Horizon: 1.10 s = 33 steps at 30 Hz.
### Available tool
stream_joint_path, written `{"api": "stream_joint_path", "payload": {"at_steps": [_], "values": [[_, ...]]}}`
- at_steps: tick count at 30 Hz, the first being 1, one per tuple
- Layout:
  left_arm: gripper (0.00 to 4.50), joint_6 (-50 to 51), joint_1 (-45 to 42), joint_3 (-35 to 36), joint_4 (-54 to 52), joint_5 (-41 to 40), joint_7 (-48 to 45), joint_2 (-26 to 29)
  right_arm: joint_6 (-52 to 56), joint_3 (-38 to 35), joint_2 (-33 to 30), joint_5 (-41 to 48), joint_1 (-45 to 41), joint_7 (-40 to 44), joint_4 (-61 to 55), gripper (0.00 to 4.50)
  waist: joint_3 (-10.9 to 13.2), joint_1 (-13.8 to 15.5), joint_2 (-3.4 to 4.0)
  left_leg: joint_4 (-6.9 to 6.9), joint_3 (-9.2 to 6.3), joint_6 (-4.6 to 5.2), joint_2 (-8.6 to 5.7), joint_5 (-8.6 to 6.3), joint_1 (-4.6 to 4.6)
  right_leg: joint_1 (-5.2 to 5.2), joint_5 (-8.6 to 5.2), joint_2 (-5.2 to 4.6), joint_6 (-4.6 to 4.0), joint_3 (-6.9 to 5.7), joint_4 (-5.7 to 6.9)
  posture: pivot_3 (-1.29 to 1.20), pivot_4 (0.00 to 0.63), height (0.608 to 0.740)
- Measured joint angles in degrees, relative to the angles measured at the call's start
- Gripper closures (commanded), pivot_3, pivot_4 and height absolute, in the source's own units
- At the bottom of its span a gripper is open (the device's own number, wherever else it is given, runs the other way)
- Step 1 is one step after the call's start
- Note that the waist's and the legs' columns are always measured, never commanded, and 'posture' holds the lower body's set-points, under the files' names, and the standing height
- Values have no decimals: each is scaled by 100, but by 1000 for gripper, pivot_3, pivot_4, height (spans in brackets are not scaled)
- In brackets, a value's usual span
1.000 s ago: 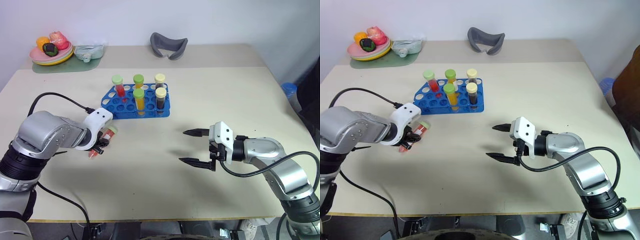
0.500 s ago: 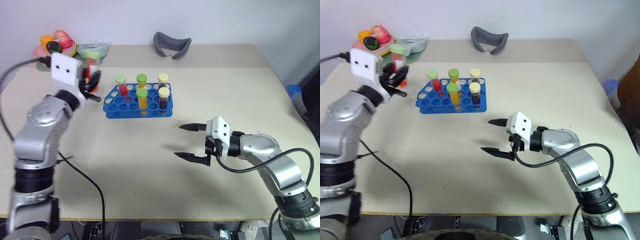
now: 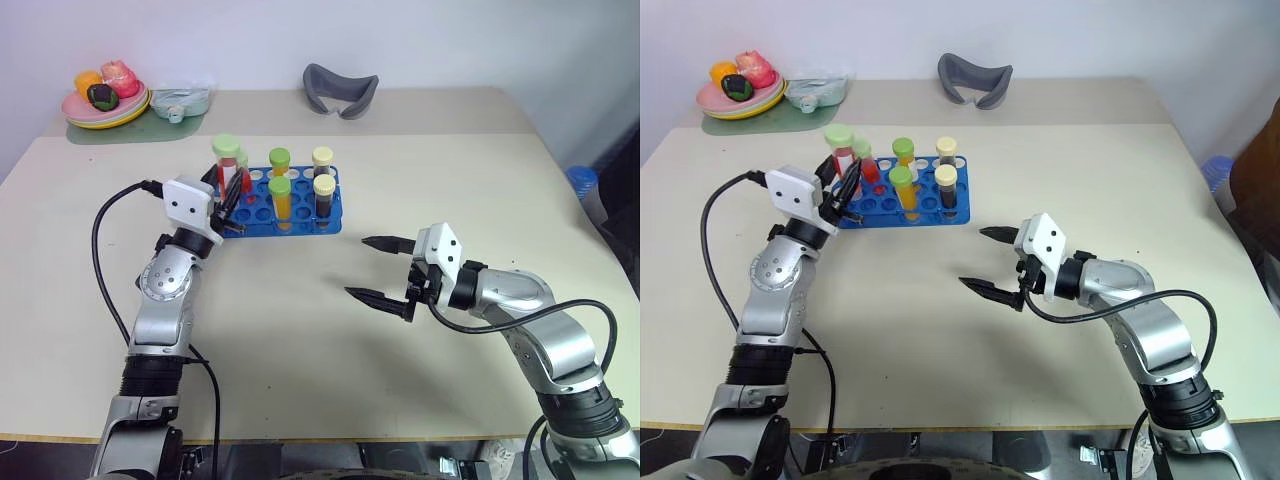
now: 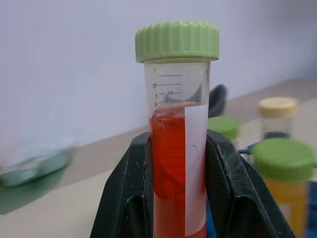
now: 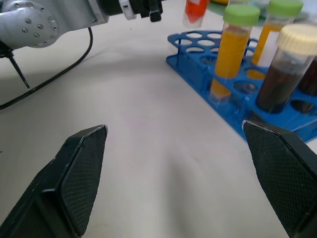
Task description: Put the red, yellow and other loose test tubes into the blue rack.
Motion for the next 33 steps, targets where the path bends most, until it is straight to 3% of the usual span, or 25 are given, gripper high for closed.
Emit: {"api": "stream_joint_path", "payload": {"at_steps": [14,33], "values": [[3709,-867,-383,41,1358,41,134,-674,21,5,2,-2,-25,-34,-49,0,0,-12,0,-1,-1,0,0,0,3,2,0,2,0,-1,0,0,150,740],[3709,-1582,-230,187,1750,-273,-132,-791,21,-4,5,107,-5,-87,-49,0,-2,-5,2,-3,-1,1,0,0,21,21,0,2,0,-1,-2,0,150,740]]}}
